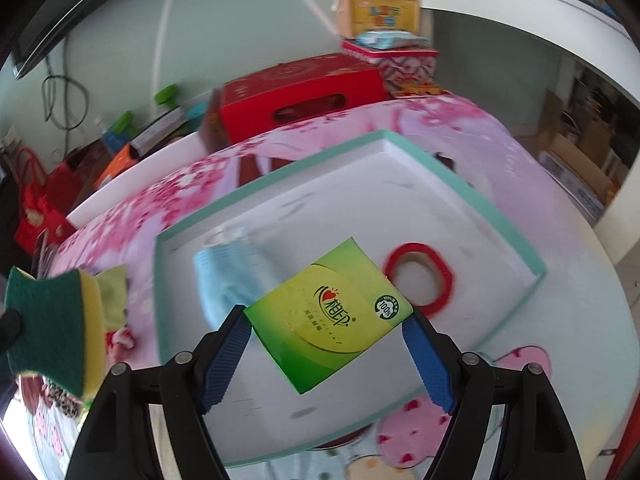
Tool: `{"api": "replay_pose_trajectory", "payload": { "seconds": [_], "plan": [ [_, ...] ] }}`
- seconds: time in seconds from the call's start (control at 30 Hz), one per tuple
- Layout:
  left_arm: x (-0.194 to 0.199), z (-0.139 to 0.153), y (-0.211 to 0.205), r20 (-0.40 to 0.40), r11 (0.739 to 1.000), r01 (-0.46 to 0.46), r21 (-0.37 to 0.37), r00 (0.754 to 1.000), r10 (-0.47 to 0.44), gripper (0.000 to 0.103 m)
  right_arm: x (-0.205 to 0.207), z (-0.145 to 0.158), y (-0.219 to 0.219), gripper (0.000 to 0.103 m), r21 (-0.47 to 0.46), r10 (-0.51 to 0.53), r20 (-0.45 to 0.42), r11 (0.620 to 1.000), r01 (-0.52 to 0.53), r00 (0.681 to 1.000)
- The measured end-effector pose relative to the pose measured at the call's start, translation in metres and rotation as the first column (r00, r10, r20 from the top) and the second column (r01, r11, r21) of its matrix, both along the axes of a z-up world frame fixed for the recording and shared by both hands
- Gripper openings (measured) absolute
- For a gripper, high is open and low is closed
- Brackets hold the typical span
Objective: Organize soft objects
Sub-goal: 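Carry the sponge and tissue pack into the white tray and release them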
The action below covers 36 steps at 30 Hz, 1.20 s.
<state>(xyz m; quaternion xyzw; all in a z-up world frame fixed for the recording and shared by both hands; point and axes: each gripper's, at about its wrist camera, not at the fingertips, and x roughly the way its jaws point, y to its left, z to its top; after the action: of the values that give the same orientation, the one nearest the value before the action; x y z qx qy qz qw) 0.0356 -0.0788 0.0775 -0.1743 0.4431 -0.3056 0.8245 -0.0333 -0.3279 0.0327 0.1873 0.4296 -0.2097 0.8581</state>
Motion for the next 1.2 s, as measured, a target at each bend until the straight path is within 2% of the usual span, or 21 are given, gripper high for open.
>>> {"api": "replay_pose_trajectory", "payload": {
  "seconds": [0.17, 0.37, 0.7, 0.73, 0.8, 0.83, 1.0, 1.07, 1.13, 1.2],
  "plan": [
    [-0.006, -0.012, -0.043, 0.003, 0.993, 0.112, 0.04, 0.994, -0.112, 0.033, -0.01, -0.002, -0.021, 0.08, 0.01, -0.051, 0.0, 0.999, 0.051, 0.999],
    [-0.011, -0.029, -0.075, -0.026, 0.979, 0.189, 0.073, 0.982, -0.188, 0.034, -0.017, -0.004, -0.035, 0.08, 0.006, -0.091, -0.006, 0.996, 0.091, 0.996],
    [-0.013, -0.049, -0.096, -0.044, 0.96, 0.225, 0.166, 0.974, -0.221, 0.036, -0.021, -0.006, -0.042, 0.08, 0.012, -0.111, -0.004, 0.994, 0.111, 0.994],
    [-0.013, -0.049, -0.096, -0.042, 0.959, 0.224, 0.172, 0.975, -0.22, 0.038, -0.021, -0.005, -0.042, 0.08, 0.011, -0.109, -0.004, 0.994, 0.109, 0.994],
    [-0.013, -0.046, -0.096, -0.032, 0.959, 0.214, 0.187, 0.977, -0.212, 0.05, -0.021, -0.005, -0.041, 0.081, 0.011, -0.105, -0.002, 0.994, 0.105, 0.994],
    [-0.013, -0.045, -0.095, -0.024, 0.959, 0.206, 0.194, 0.978, -0.205, 0.059, -0.02, -0.005, -0.04, 0.081, 0.012, -0.101, -0.001, 0.995, 0.101, 0.995],
    [-0.01, -0.04, -0.092, 0.005, 0.955, 0.171, 0.244, 0.984, -0.178, 0.068, -0.019, -0.004, -0.038, 0.091, -0.012, -0.093, -0.011, 0.996, 0.093, 0.996],
    [-0.009, -0.039, -0.091, 0.016, 0.952, 0.156, 0.264, 0.986, -0.166, 0.075, -0.019, -0.004, -0.037, 0.093, -0.023, -0.095, -0.015, 0.995, 0.095, 0.995],
    [-0.008, -0.037, -0.089, 0.03, 0.952, 0.136, 0.275, 0.988, -0.15, 0.081, -0.019, -0.005, -0.037, 0.102, -0.028, -0.095, -0.016, 0.995, 0.094, 0.995],
    [-0.007, -0.037, -0.086, 0.043, 0.951, 0.115, 0.288, 0.99, -0.133, 0.084, -0.018, -0.006, -0.037, 0.103, -0.031, -0.095, -0.022, 0.995, 0.094, 0.995]
  ]
}}
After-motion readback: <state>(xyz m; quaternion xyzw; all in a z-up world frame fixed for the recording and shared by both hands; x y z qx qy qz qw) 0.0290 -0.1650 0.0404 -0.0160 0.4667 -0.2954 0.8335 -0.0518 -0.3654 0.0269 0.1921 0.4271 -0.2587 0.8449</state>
